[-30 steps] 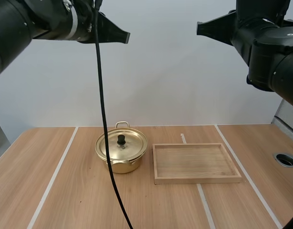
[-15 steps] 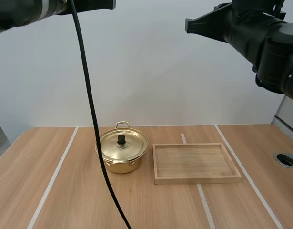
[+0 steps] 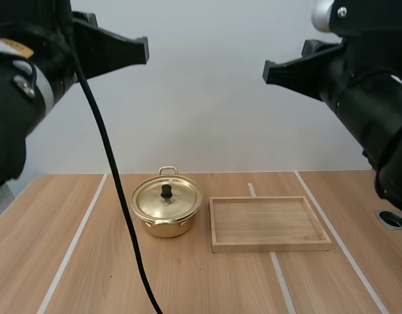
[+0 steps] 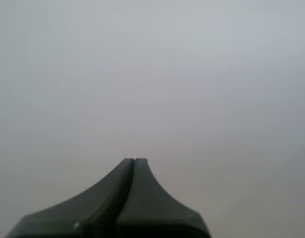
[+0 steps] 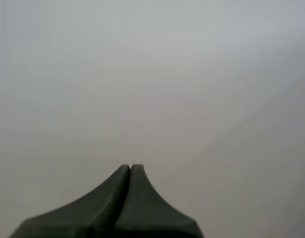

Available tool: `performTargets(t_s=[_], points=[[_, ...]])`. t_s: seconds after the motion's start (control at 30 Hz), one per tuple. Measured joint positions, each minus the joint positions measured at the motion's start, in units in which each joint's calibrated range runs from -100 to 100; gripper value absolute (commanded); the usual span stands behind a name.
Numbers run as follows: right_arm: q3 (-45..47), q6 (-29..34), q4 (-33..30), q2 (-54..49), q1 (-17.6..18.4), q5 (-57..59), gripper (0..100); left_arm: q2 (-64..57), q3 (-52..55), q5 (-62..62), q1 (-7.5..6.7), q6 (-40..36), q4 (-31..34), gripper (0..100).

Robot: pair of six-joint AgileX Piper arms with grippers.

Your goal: Open the pot, put the pineapple inside, and close it

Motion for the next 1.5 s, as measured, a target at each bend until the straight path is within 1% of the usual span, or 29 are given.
performTargets(t_s=[0.2, 0.37, 0.53, 0.67, 0.87, 0.97, 1.1, 1.23, 1.33, 1.5], points=[[9.24, 0.00, -1.87, -7.67, 0.00, 0.38, 0, -6.80, 9.60, 1.19, 0.00, -0.10, 0.47, 0], [15.84, -0.11, -3.23, -13.58, 0.00, 0.38, 0, -11.75, 15.56, 2.52, 0.00, 0.67, 0.93, 0], [20.98, -0.11, -4.66, -17.13, 0.00, 0.38, 0, -15.66, 19.64, 5.43, 0.00, 1.39, 2.13, 0], [24.38, -0.11, -5.46, -17.57, 0.00, 0.38, 0, -17.72, 22.61, 6.42, 0.00, 1.39, 2.92, 0], [27.30, -0.11, -5.77, -17.71, 0.00, -0.05, 0, -18.19, 27.03, 6.79, 0.00, 1.39, 3.06, 0], [28.38, -0.11, -3.99, -17.71, 0.00, -3.61, 0, -18.19, 27.82, 7.52, 0.00, 1.39, 3.11, 0], [28.67, -0.11, -2.16, -17.71, 0.00, -11.18, 0, -18.19, 28.09, 9.75, 0.00, 1.39, 3.92, 0], [29.30, -0.13, -1.94, -17.71, 0.00, -13.43, 0, -18.19, 28.09, 10.95, 0.00, 1.39, 4.71, 0], [29.85, -0.03, -1.65, -17.71, 0.00, -12.12, 0, -18.19, 28.09, 11.31, 0.00, 1.39, 4.83, 0], [30.25, -0.02, 1.47, -17.71, 0.00, -3.54, 0, -18.19, 28.09, 11.45, 0.00, 1.39, 4.83, 0]])
